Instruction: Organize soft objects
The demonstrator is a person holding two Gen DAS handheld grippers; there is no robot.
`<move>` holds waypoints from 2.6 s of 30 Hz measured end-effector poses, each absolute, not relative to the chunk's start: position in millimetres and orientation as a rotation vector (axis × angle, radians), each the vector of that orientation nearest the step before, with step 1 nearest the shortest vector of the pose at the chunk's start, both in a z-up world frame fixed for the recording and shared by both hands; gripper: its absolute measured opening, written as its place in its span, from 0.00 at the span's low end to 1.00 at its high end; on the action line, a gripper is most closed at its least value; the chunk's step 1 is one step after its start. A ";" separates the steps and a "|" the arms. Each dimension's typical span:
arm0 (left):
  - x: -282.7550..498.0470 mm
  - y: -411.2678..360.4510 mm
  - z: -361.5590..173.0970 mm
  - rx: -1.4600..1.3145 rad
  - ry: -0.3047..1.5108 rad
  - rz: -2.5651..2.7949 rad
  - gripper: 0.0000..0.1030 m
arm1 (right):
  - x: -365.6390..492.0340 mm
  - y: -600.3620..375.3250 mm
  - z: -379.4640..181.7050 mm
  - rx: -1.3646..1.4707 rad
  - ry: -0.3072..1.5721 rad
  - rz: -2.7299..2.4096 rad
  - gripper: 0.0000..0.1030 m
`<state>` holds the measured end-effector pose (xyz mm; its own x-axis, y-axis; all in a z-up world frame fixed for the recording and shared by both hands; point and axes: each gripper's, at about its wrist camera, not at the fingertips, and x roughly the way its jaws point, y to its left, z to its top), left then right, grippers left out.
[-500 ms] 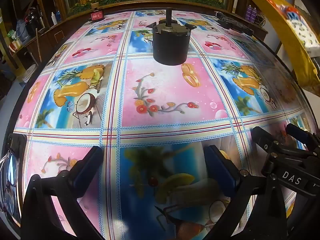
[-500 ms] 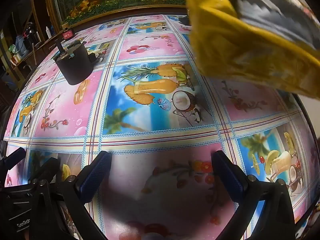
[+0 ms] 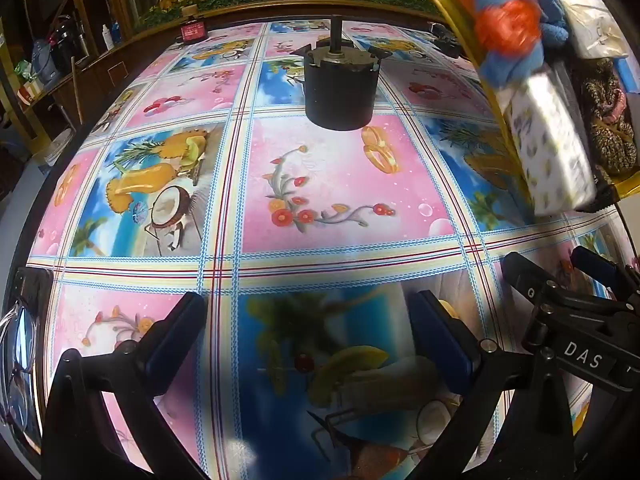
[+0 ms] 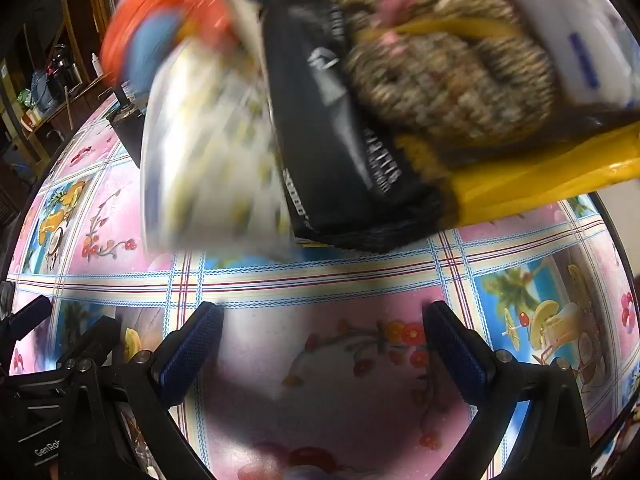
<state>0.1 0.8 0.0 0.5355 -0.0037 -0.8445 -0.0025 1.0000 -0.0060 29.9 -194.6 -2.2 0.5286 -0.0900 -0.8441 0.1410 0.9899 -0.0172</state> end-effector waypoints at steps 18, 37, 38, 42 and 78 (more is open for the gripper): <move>0.1 -0.7 -0.8 -0.007 1.006 -0.001 1.00 | 31.2 -193.5 -1.9 0.055 1.003 -0.136 0.99; 0.3 0.1 -1.4 -0.007 1.006 0.000 1.00 | 29.6 -194.4 -0.5 0.055 1.002 -0.137 0.99; 0.4 0.0 -1.5 -0.006 1.006 0.000 1.00 | 29.9 -194.4 -0.3 0.055 1.002 -0.137 0.99; 0.3 0.1 -1.5 -0.006 1.006 0.000 1.00 | 28.9 -191.9 -1.7 0.054 1.002 -0.137 0.99; -1.2 -1.0 -1.5 -0.005 1.007 -0.001 1.00 | 20.3 -207.5 3.8 -0.033 1.075 0.058 0.99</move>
